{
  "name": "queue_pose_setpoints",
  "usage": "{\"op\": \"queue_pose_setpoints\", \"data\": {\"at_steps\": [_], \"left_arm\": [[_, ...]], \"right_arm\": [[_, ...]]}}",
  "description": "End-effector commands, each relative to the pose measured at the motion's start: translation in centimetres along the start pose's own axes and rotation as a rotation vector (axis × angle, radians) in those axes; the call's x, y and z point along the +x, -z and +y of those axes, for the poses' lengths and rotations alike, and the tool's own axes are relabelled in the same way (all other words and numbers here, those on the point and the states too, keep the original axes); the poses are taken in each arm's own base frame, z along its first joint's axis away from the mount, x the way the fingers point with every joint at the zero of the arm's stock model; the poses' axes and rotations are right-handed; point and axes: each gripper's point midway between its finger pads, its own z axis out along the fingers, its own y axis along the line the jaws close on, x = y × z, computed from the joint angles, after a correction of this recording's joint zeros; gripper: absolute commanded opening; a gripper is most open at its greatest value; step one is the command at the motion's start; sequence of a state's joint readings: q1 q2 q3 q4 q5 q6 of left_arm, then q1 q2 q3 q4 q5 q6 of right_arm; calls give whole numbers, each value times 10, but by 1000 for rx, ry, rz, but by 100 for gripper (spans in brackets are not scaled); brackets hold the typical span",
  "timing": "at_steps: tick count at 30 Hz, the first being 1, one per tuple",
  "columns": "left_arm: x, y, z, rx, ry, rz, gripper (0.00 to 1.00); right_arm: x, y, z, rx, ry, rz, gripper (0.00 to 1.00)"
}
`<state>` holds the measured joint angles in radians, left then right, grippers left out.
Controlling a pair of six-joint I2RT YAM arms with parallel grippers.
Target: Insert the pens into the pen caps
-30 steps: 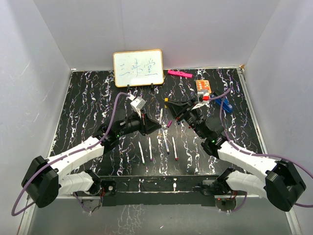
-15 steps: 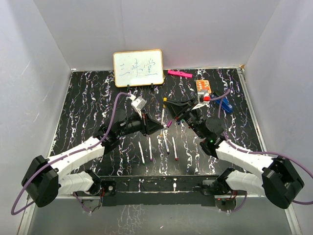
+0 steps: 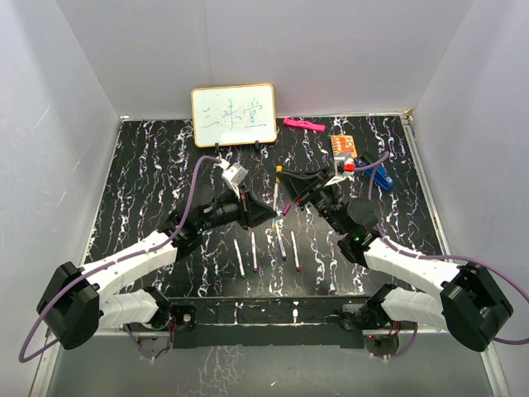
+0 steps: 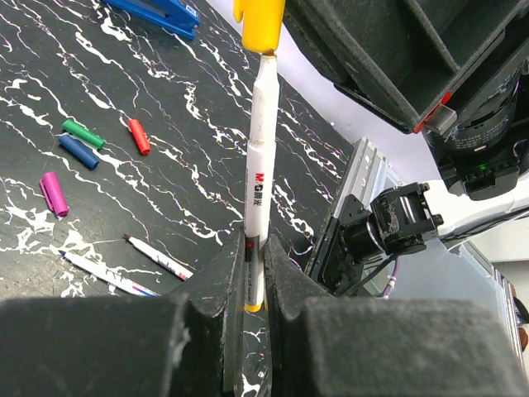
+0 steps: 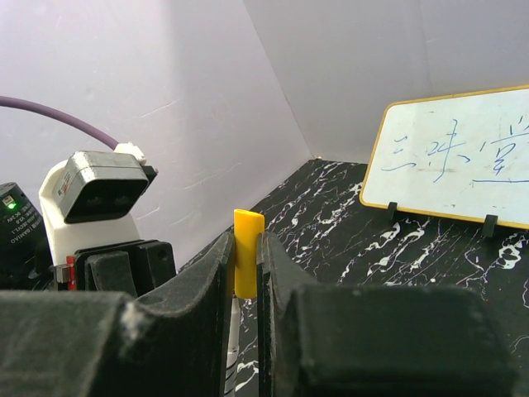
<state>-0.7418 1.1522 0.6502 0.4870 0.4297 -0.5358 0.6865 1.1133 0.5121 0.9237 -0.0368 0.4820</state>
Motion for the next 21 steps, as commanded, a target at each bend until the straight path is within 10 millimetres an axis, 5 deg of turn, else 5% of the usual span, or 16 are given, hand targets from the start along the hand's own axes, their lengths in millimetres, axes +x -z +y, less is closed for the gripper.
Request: {"op": "queue_pose_setpoints", "data": {"at_steps": [1,21], "left_arm": [[-9,-1,-7,26,-21,-38,0],[2,-3,-2,23,-11,-1,0]], "right_arm": [[-14,-1,12,-50,-8,-53,0],[-21,-5,9,-32,0,-81,0]]}}
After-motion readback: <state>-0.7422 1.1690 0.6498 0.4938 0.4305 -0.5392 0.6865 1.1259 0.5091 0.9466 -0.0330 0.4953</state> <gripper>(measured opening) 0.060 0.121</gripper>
